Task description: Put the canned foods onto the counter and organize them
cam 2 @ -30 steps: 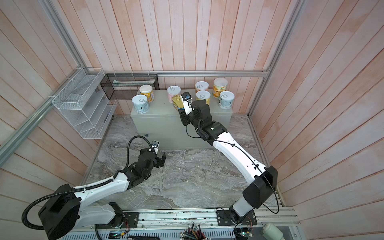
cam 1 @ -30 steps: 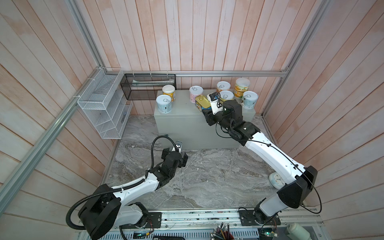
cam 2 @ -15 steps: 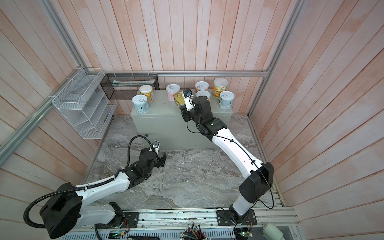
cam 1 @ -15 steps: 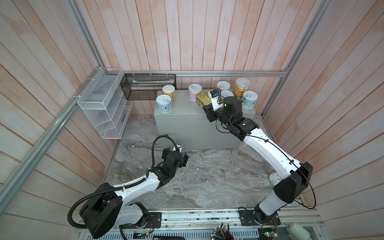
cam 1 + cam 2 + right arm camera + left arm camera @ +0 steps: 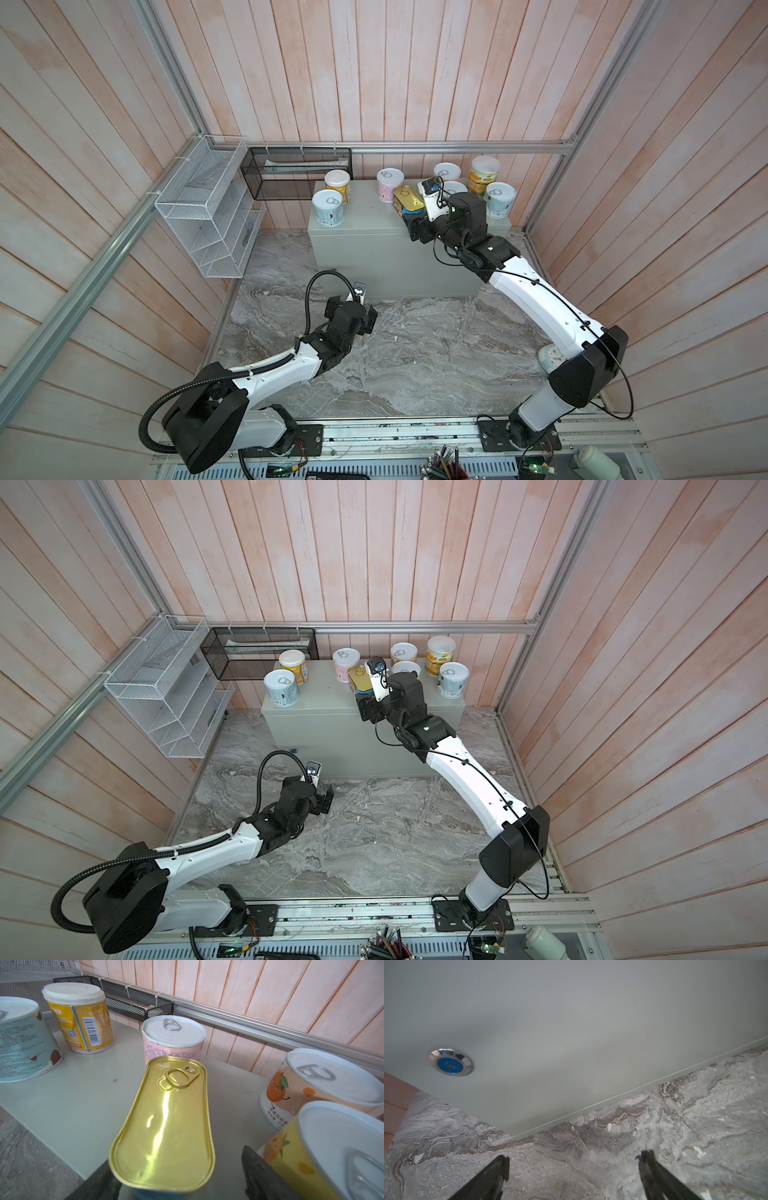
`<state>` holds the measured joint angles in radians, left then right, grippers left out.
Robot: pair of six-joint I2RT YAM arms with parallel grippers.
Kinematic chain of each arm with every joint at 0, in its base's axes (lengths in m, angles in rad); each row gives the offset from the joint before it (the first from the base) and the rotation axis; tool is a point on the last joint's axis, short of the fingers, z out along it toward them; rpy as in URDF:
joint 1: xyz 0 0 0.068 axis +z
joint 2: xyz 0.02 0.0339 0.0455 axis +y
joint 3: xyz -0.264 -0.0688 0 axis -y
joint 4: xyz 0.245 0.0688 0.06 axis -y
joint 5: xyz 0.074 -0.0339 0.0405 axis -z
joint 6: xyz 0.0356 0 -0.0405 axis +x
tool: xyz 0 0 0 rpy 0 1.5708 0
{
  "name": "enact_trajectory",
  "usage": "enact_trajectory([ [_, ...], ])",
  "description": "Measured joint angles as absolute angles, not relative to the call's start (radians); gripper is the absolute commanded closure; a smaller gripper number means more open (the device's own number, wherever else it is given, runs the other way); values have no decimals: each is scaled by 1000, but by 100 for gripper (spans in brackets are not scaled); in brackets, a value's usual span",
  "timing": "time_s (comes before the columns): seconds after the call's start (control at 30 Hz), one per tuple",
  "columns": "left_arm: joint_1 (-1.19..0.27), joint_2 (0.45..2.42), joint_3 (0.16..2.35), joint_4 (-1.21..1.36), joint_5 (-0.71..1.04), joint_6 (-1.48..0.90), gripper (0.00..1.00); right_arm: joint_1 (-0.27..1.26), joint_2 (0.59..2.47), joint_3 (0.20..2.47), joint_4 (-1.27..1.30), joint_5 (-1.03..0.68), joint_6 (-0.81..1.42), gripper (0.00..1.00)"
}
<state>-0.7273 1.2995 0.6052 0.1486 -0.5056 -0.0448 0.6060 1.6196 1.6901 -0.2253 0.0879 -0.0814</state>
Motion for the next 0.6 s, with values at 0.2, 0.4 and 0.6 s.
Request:
enact_trajectory([
  [0.2, -727, 1299, 605, 149, -506, -45, 0, 606, 1486, 1607, -219, 83, -51, 10],
  [0.4, -727, 1282, 605, 149, -506, -45, 0, 606, 1288, 1405, -144, 89, -40, 8],
  [0.6, -726, 1155, 575, 171, -513, -45, 0, 605, 1182, 1215, -98, 142, -41, 8],
])
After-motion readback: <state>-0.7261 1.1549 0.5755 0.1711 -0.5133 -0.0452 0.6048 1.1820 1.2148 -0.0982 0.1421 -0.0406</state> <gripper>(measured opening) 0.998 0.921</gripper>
